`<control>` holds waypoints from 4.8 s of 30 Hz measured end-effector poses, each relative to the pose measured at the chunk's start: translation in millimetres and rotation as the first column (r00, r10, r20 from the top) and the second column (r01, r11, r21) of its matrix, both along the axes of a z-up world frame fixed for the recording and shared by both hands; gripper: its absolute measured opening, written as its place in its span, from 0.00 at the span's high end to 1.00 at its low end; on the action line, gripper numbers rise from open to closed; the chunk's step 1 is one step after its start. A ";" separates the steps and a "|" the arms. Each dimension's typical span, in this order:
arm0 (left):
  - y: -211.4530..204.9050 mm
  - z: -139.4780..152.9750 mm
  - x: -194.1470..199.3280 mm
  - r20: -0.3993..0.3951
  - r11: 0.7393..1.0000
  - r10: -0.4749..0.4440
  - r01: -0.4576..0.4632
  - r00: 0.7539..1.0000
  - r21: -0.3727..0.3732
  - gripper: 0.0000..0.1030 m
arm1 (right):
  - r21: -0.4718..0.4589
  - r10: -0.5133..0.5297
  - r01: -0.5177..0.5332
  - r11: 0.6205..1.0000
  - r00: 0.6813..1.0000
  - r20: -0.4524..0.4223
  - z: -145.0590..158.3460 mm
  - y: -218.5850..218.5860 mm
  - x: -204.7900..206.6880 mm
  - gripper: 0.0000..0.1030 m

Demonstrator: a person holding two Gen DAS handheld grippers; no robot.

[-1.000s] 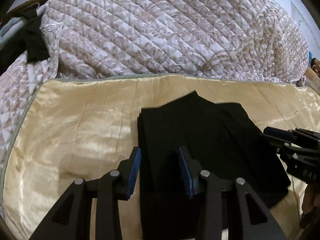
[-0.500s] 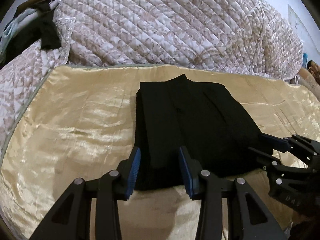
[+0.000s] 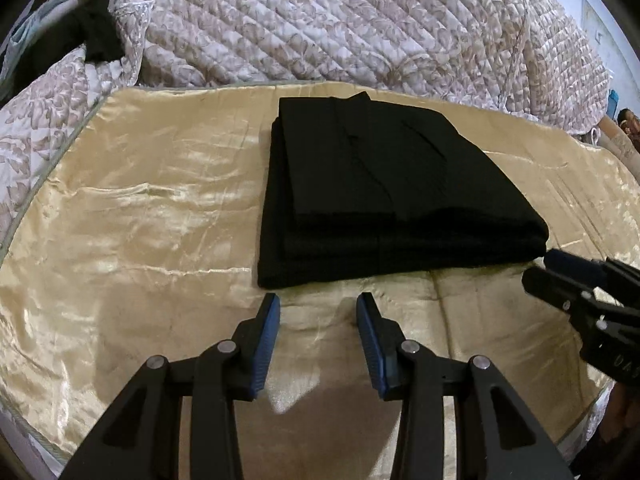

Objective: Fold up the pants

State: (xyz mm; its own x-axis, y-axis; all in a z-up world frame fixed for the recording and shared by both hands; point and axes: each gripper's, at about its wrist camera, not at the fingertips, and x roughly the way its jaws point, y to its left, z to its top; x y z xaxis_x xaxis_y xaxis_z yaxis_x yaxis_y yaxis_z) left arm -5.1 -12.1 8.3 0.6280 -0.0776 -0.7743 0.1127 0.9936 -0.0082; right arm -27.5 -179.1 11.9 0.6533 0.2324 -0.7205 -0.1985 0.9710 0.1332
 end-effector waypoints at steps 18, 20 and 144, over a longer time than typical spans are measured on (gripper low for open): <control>3.1 -3.1 2.5 0.003 0.999 0.024 -0.024 1.000 0.028 0.41 | -0.071 0.011 -0.014 0.997 0.999 -0.042 -16.3 8.3 2.3 0.44; 3.4 -3.1 2.6 0.004 0.999 0.023 -0.024 1.000 0.030 0.39 | -0.074 0.011 -0.014 0.997 0.999 -0.041 -16.6 8.4 2.2 0.44; 5.9 -6.4 5.9 -0.008 0.999 0.001 -0.001 1.000 0.050 0.29 | -0.082 0.003 -0.005 0.997 1.000 -0.029 -19.1 11.7 0.4 0.36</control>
State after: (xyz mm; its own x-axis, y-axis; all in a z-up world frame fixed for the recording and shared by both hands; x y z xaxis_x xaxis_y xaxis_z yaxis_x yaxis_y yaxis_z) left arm 0.9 -6.2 1.9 0.6217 -0.0382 -0.7823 0.1120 0.9929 0.0405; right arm -27.1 -167.4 -7.1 0.6314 0.1742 -0.7556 -0.1995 0.9781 0.0588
